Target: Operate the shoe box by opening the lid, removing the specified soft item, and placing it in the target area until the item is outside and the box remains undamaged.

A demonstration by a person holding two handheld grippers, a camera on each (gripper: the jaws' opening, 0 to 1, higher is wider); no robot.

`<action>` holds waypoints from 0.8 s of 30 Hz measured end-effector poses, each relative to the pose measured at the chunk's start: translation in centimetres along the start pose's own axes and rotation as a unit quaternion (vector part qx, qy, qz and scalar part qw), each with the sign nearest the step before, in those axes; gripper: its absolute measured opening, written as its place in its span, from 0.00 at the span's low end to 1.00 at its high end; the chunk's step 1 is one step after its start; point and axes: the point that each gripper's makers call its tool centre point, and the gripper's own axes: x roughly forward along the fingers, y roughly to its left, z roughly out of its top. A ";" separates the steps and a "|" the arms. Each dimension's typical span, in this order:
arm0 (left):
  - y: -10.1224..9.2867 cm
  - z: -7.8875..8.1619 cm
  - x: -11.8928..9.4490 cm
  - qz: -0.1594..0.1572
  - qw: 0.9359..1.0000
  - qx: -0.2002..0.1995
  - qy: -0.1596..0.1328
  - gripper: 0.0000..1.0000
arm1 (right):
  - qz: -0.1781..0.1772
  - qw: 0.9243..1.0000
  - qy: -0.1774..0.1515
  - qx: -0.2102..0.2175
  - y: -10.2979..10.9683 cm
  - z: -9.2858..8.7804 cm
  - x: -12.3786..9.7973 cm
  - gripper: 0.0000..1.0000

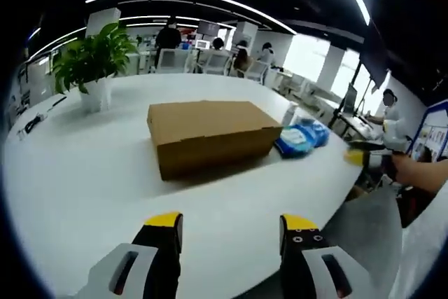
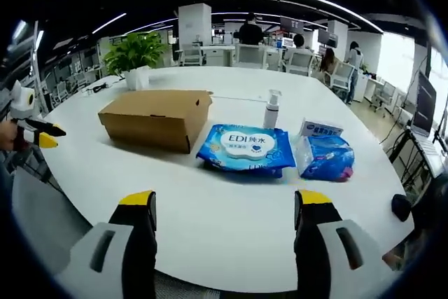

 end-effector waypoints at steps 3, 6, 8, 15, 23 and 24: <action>-0.1 0.0 0.0 -0.003 1.000 0.003 -0.002 0.56 | -0.006 1.000 -0.003 0.005 -0.4 -0.2 -0.9 0.77; -0.9 0.3 -0.8 -0.004 1.000 0.007 -0.009 0.57 | -0.012 1.000 -0.001 0.008 -0.8 -0.8 -1.7 0.78; -1.3 0.3 -1.3 -0.005 1.000 0.011 -0.014 0.57 | -0.016 1.000 -0.003 0.010 -0.9 -1.0 -2.4 0.78; -2.3 0.5 -2.3 0.000 0.999 0.020 -0.033 0.57 | -0.027 0.999 -0.004 0.017 -1.2 -2.0 -4.5 0.79; -4.2 0.1 -2.6 0.003 0.999 0.032 -0.038 0.57 | -0.037 0.999 -0.008 0.025 -2.5 -2.6 -6.5 0.80; -4.4 0.1 -2.6 0.003 0.999 0.033 -0.039 0.57 | -0.038 0.999 -0.008 0.025 -2.7 -2.6 -6.7 0.81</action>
